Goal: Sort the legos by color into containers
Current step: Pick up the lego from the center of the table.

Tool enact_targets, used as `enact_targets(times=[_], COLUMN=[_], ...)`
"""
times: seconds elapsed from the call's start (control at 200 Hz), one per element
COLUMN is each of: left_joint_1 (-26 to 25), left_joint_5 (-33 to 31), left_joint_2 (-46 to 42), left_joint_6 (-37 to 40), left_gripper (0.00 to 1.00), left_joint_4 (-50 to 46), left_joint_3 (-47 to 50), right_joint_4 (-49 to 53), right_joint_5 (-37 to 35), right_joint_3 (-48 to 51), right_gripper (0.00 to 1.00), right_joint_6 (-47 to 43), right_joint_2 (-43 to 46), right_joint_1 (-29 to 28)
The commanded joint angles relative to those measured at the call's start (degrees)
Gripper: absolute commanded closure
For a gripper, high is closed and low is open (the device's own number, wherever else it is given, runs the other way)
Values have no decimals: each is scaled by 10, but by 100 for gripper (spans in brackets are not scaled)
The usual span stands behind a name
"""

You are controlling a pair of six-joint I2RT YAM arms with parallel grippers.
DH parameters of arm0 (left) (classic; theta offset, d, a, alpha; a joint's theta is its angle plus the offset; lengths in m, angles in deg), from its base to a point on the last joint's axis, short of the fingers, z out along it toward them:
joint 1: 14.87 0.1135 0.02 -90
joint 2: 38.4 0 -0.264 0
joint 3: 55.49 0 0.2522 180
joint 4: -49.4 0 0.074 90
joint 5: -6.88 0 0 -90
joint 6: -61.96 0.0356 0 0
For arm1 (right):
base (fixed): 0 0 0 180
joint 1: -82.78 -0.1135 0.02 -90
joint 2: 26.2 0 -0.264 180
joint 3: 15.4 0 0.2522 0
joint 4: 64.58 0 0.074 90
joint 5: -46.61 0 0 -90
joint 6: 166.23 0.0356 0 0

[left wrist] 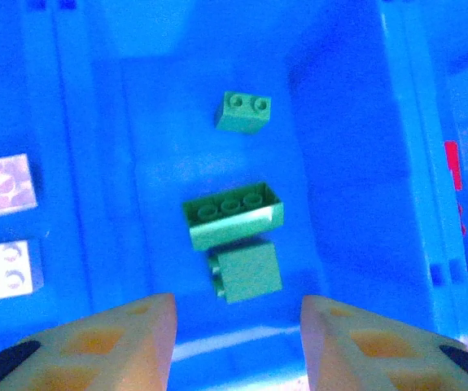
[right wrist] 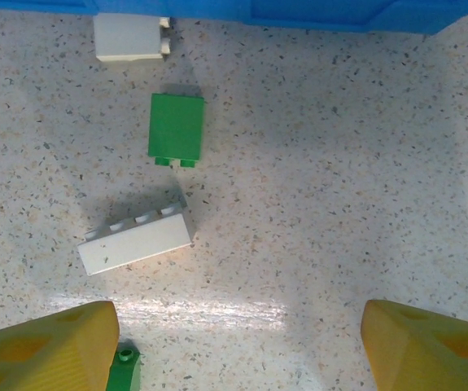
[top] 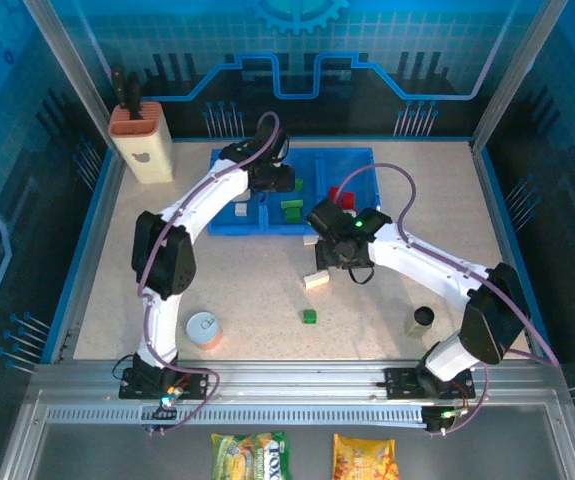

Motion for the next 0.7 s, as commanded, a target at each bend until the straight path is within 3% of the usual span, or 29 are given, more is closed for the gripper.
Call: enact_targets(times=[0.0, 0.385, 0.695], left_joint_1=[15, 81, 95], left_joint_5=[22, 55, 36], left_joint_2=[-56, -218, -289], left_joint_6=[8, 35, 67], left_gripper=[55, 53, 51], left_joint_4=[8, -5, -77], left_joint_3=[58, 246, 279], right_joint_4=[-14, -37, -64], right_joint_5=[14, 42, 64], right_joint_3=[9, -10, -17], right_gripper=[20, 19, 11], right_joint_6=[-18, -29, -63], right_joint_2=[-13, -75, -129], right_joint_1=[-7, -27, -37])
